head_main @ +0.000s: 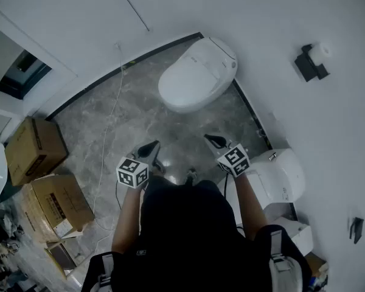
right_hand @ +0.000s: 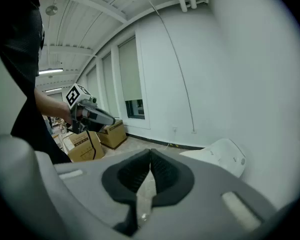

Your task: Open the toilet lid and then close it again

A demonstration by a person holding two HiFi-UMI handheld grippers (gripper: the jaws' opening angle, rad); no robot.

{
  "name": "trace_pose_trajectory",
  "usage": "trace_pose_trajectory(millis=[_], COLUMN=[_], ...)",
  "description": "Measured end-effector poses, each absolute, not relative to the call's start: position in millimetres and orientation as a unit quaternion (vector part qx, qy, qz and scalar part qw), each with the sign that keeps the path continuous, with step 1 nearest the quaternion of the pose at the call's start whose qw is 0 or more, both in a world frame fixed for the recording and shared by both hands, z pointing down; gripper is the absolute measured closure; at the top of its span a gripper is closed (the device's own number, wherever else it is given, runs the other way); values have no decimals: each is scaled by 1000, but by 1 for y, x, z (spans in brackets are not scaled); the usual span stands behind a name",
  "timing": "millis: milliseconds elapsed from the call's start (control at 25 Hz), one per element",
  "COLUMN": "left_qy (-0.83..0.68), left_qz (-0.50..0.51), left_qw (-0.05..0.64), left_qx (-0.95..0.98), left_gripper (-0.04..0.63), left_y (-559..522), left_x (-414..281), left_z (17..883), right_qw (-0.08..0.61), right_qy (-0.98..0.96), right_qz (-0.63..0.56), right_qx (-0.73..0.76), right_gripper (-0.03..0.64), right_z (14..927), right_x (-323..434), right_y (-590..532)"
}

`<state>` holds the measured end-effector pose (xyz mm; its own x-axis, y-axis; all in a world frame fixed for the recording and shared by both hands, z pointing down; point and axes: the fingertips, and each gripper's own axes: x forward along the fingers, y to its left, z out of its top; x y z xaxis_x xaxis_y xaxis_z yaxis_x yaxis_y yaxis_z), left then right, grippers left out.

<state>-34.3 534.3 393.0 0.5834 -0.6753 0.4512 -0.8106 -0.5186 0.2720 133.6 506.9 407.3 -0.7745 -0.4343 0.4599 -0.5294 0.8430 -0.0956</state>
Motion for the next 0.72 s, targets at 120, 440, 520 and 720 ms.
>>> trace_pose_trajectory(millis=[120,440,520,720], left_qy=[-432,-442,-446,-454], left_qz=[147,148,148,145], left_qw=[230,232,235,239], left_qx=[859,854,851,846], left_gripper=[581,581,581,581], left_y=[537,541,542,541], left_x=[-30,-25,-27,-33], left_z=[393,395,396,397], right_qw=[219,226,223,222], right_qy=[-935,-936,-937,-940], right_qz=[110,111,111,114], right_qx=[256,244,245,231], right_gripper=[614,614,614,614], right_z=[409,416,419,417], right_x=[140,147,147,143], right_y=[509,511,510,510])
